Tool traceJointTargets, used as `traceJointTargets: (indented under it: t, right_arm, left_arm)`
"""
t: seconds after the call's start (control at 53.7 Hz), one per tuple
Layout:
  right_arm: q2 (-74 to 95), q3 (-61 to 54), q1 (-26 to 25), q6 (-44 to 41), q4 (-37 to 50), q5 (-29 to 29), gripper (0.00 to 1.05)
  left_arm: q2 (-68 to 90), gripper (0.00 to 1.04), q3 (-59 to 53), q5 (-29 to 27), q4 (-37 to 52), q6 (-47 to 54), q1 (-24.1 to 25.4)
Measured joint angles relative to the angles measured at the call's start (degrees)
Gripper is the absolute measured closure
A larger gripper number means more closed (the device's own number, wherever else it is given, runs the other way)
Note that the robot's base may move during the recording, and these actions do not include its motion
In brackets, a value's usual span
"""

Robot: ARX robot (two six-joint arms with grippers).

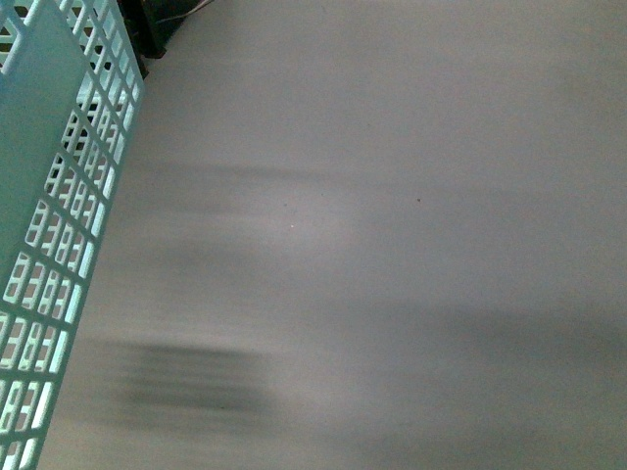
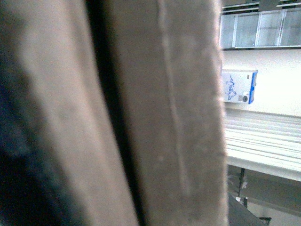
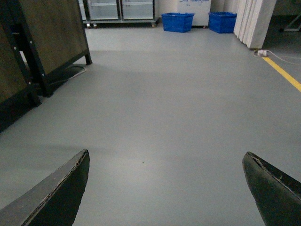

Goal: Pick mango and avocado into basket

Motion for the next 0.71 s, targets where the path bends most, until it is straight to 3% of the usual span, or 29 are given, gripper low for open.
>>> traceJointTargets:
  t: [0.708]
  right_arm:
    - [0.00, 0.00, 0.00, 0.00, 0.00, 0.00, 0.09]
  left_arm:
    - [0.04, 0.78, 0.09, 0.02, -0.13, 0.00, -0.04]
